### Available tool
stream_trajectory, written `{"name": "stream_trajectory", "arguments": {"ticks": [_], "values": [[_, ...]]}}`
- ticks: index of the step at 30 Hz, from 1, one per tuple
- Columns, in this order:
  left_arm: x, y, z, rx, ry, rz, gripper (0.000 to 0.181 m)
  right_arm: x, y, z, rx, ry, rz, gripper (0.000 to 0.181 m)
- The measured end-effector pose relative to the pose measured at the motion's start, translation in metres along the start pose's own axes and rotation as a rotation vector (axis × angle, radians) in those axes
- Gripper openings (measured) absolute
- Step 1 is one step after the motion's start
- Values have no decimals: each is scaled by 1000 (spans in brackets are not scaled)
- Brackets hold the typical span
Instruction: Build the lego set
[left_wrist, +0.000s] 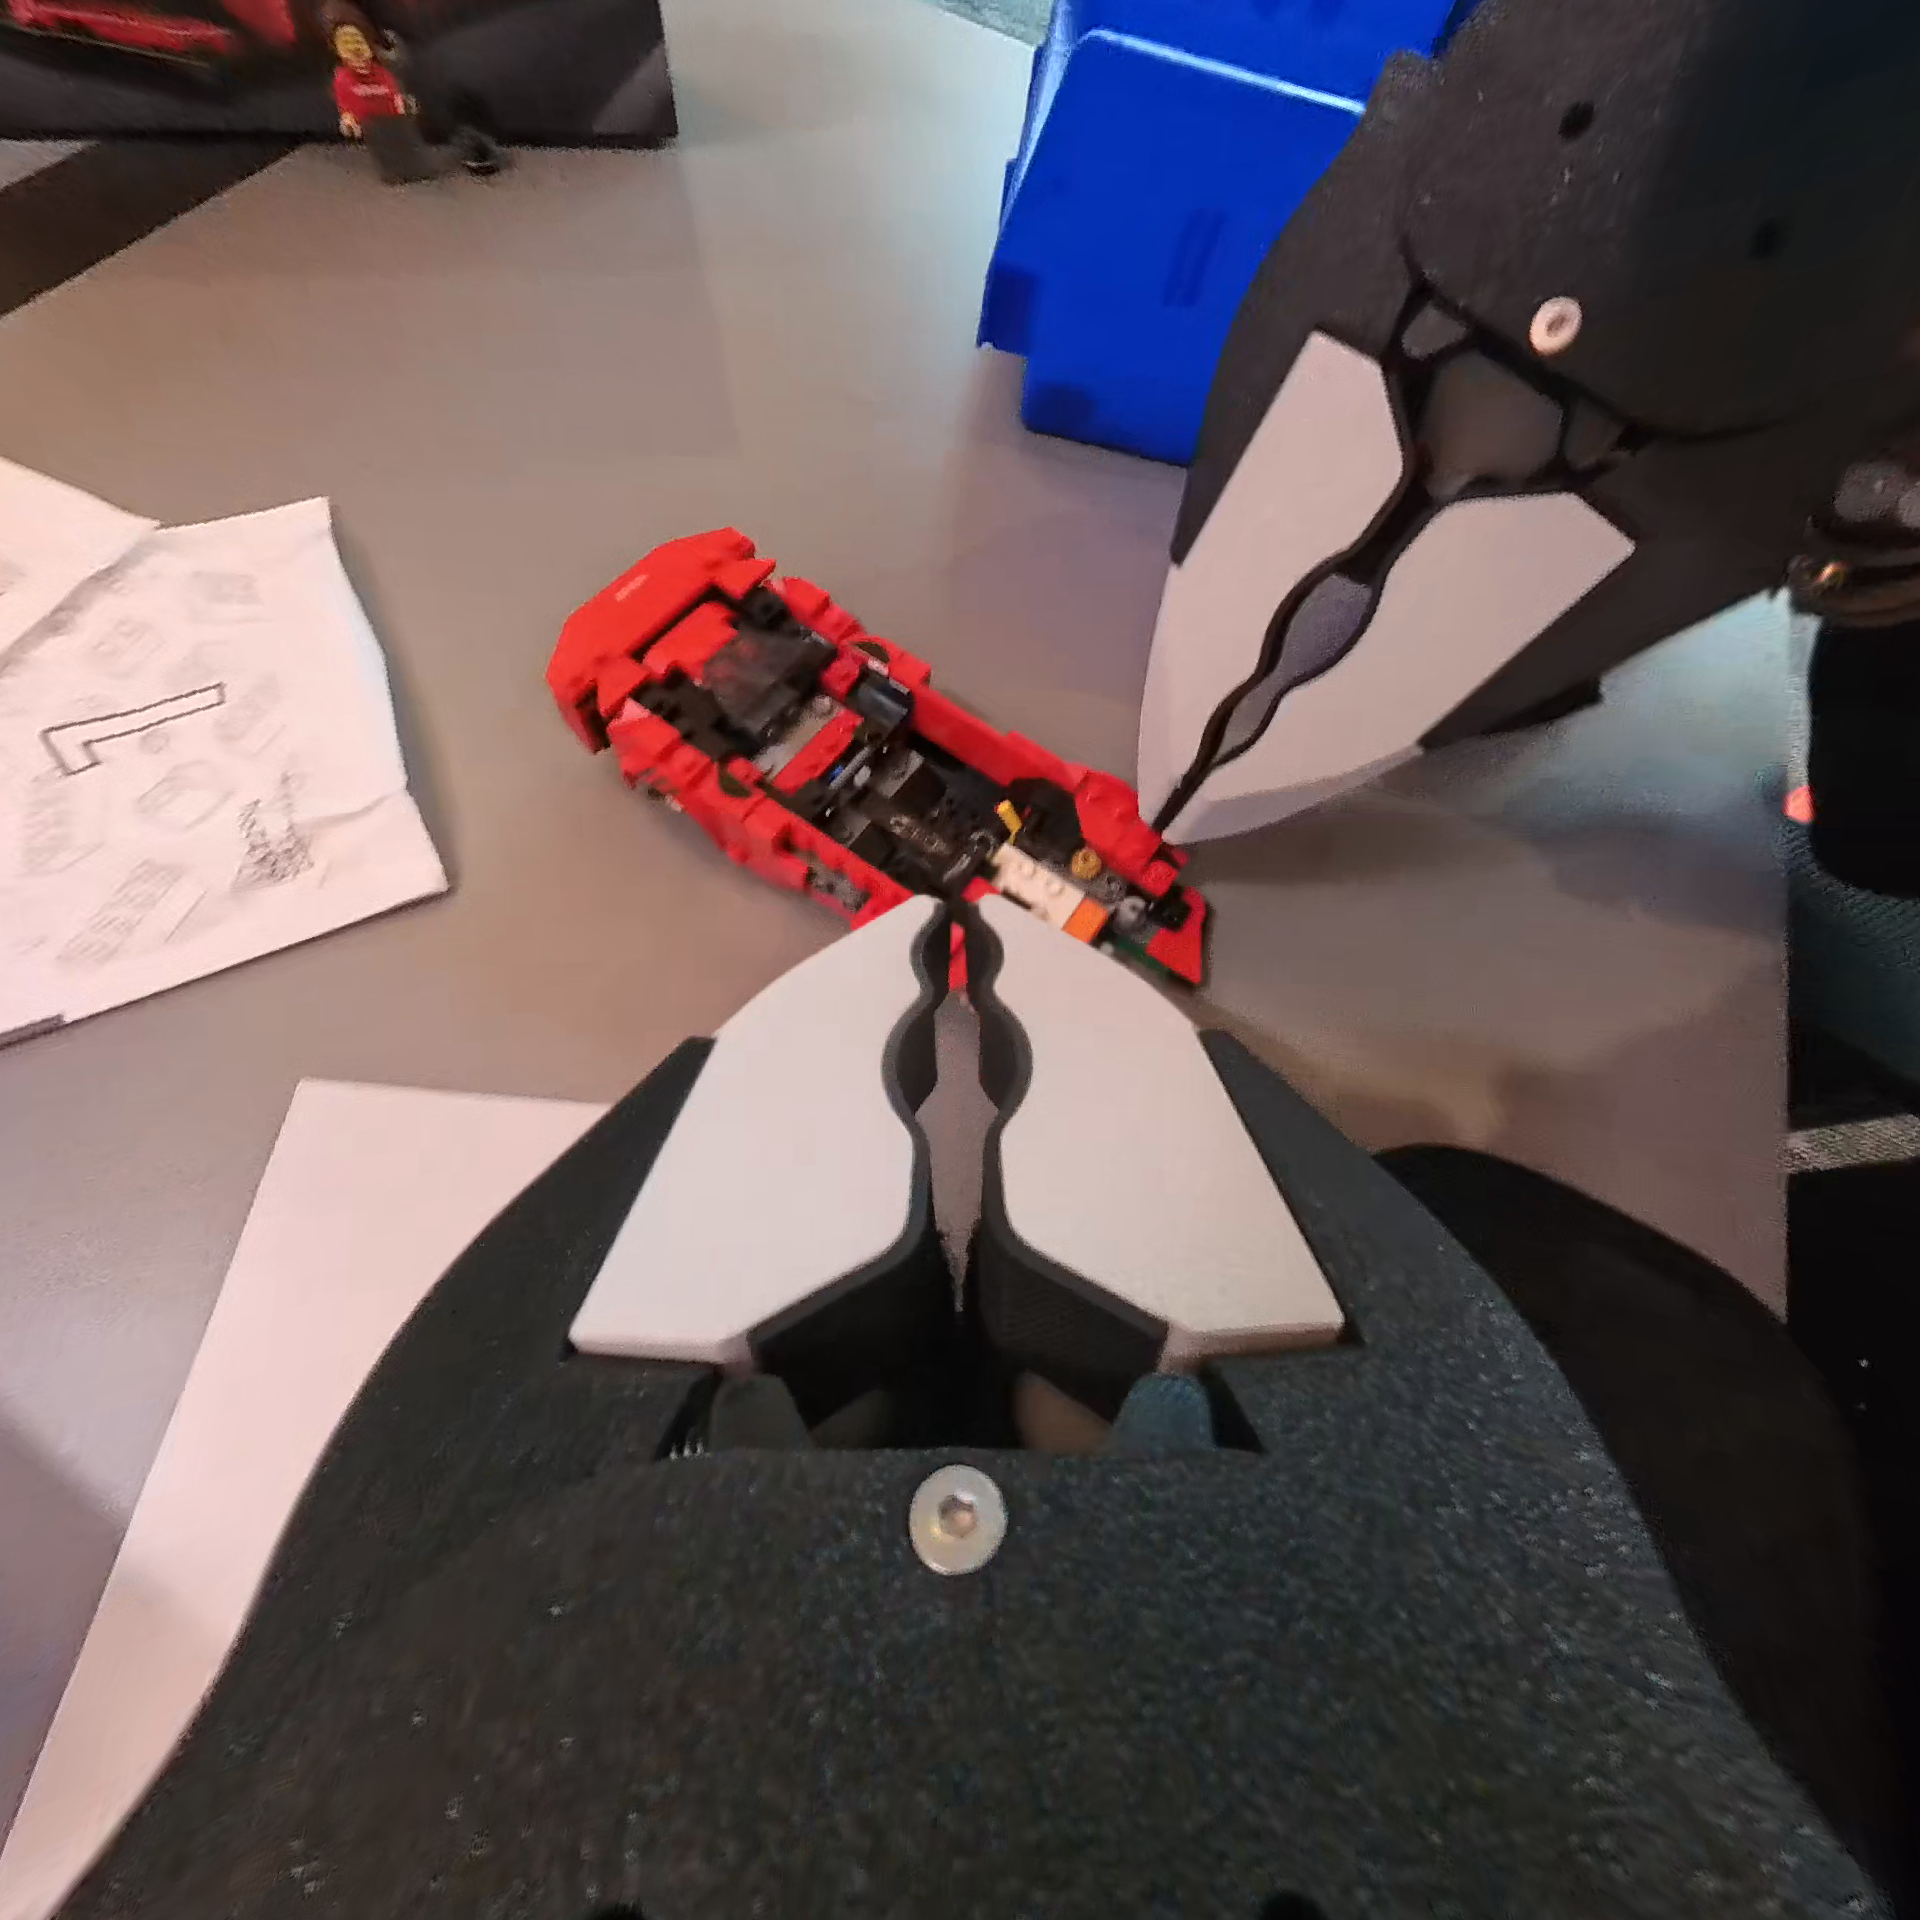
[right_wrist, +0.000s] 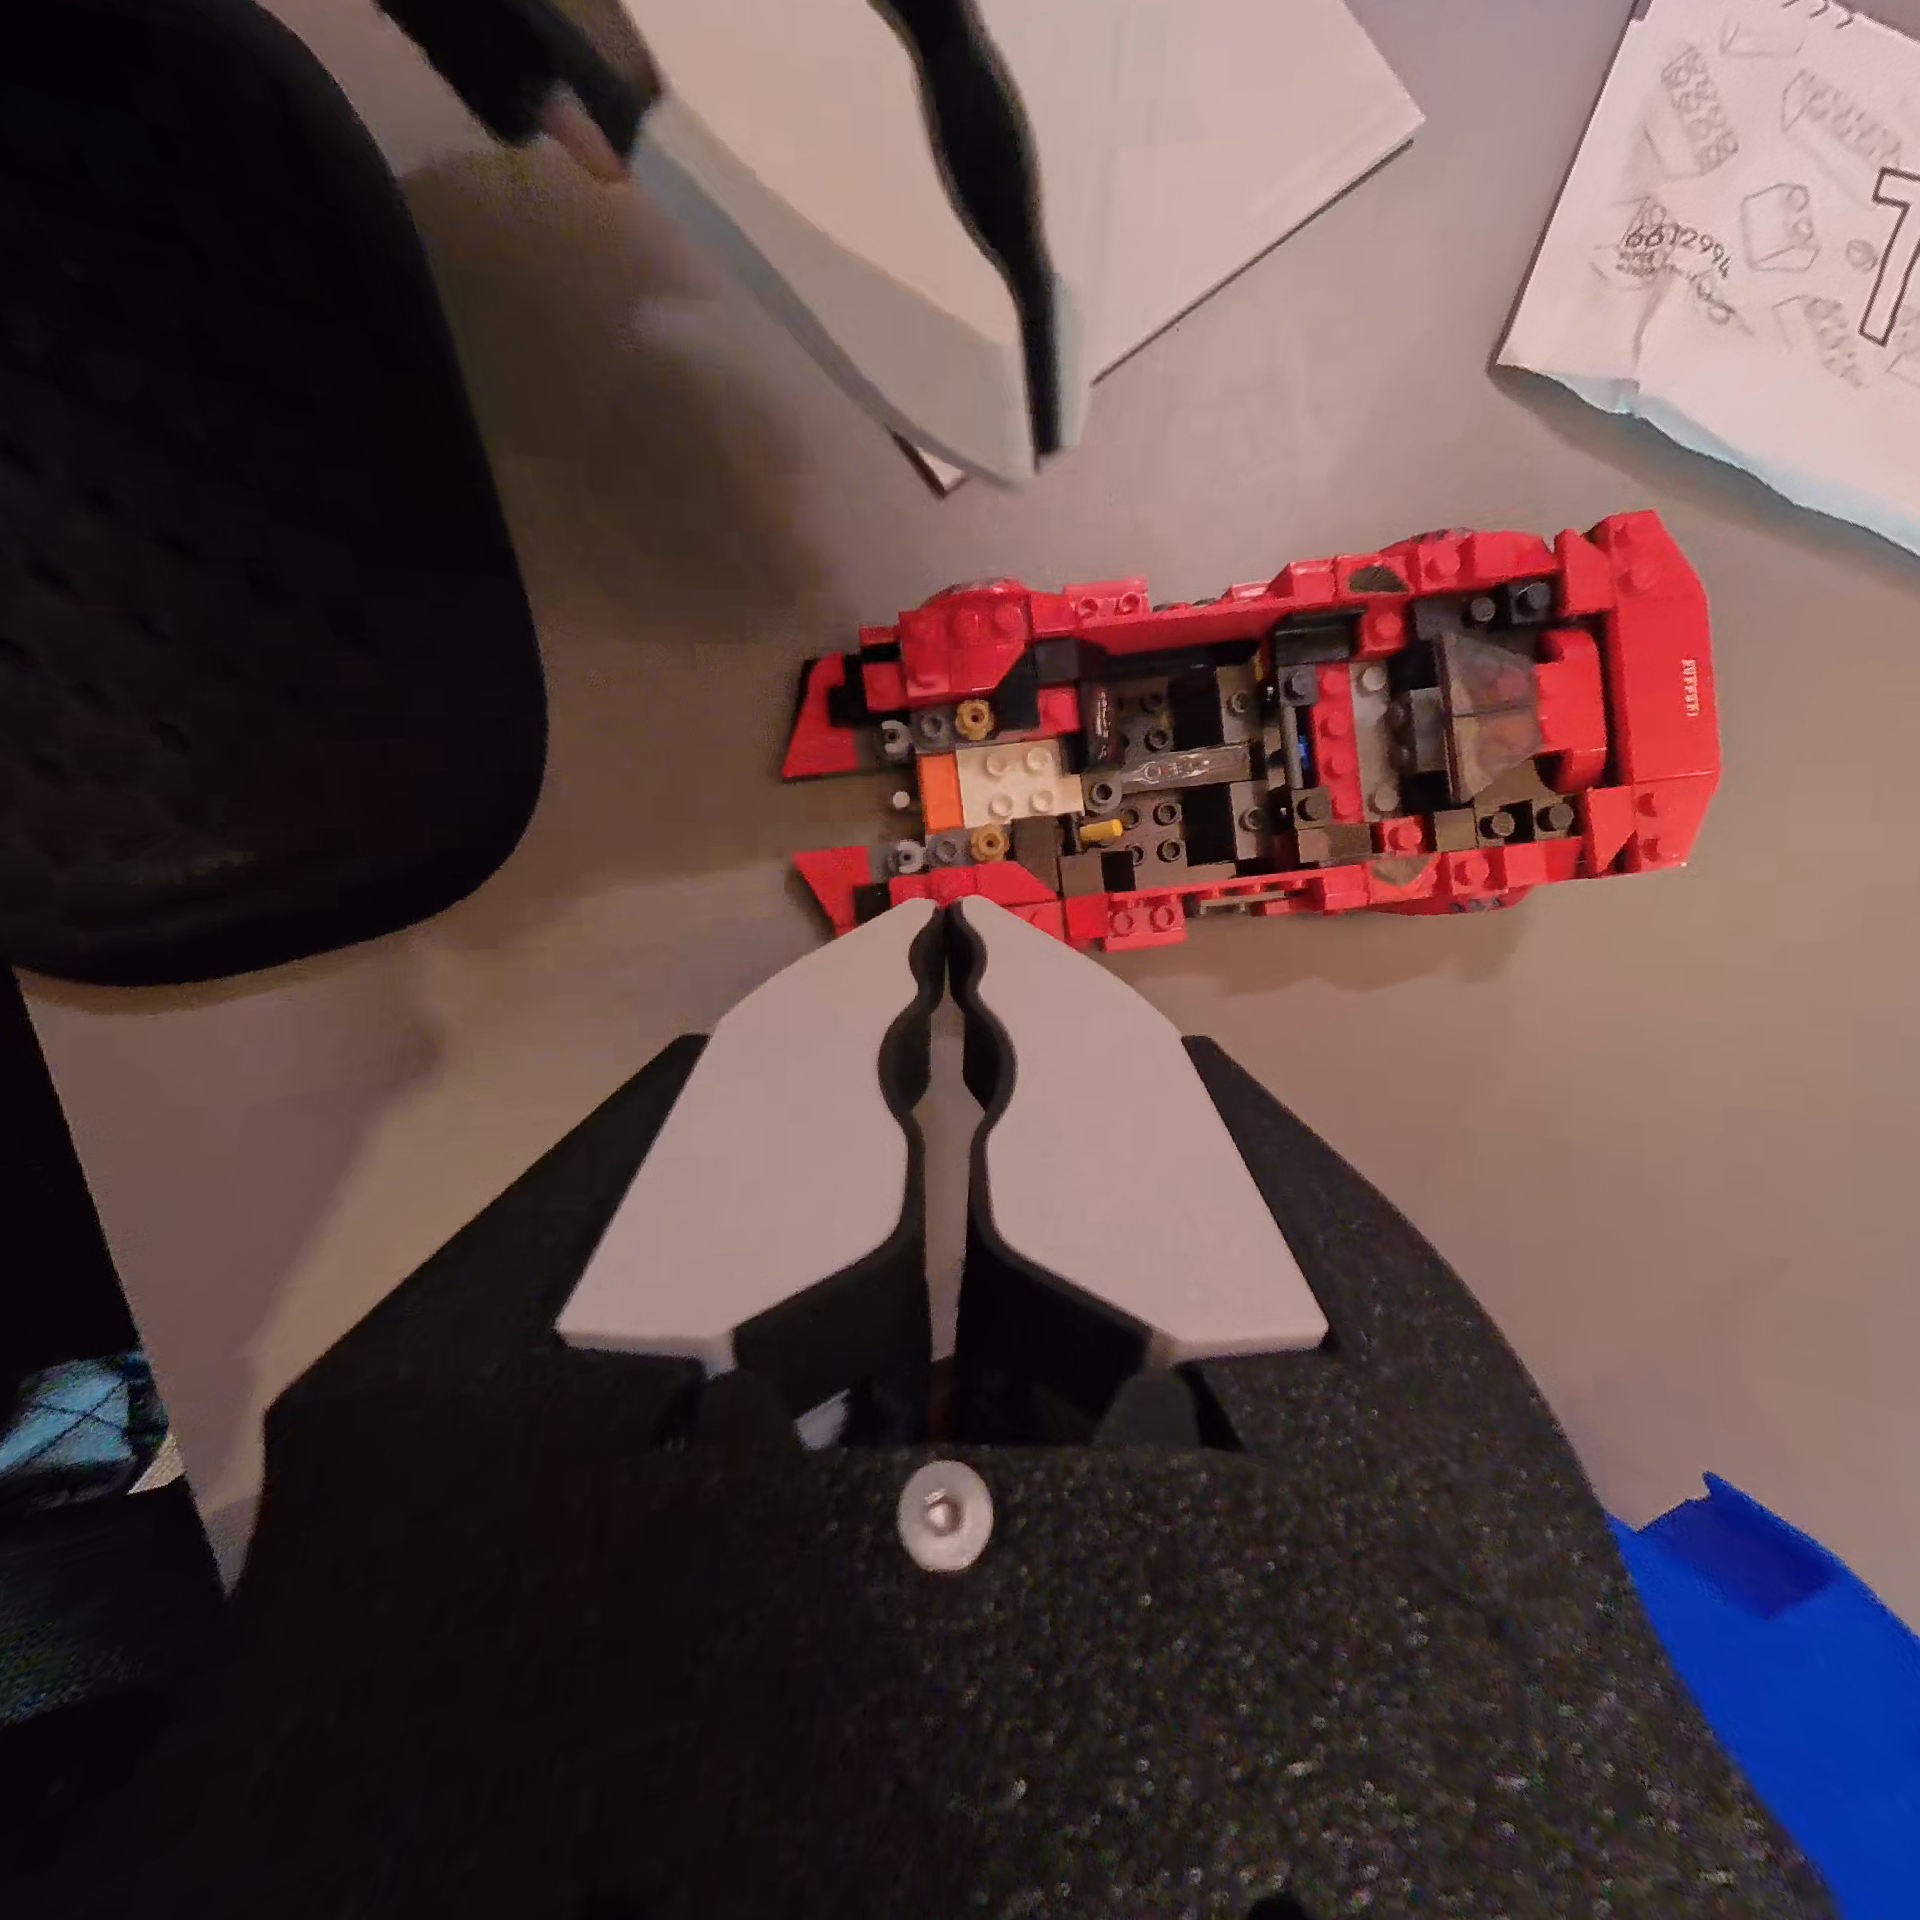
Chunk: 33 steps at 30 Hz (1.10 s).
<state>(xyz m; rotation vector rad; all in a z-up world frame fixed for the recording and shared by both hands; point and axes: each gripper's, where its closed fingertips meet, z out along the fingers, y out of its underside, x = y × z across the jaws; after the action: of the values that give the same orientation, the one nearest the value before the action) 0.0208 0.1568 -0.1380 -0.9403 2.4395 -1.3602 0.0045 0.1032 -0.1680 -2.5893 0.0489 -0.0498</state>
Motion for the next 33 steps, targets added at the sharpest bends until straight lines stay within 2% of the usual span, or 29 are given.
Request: {"name": "stream_trajectory", "arguments": {"ticks": [1,11,15,17,22,29,33], "values": [[0,4,-3,-1,-9,3,2,0,0,1,-10,-7,4,0],[6,42,-2,-80,35,-17,3,2,1,4,-53,-70,55,0],[5,44,-1,-88,41,-14,5,7,-3,-14,21,-25,64,0],[6,45,1,-91,57,-25,8,8,3,-19,-1,0,80,0],[12,47,9,-90,100,-66,15,5,9,-8,-79,12,30,3],[17,49,11,-94,130,-55,15,12,7,-2,-148,21,-9,0],[18,50,10,-94,140,-59,13,12,5,-2,-167,12,-17,6]]}}
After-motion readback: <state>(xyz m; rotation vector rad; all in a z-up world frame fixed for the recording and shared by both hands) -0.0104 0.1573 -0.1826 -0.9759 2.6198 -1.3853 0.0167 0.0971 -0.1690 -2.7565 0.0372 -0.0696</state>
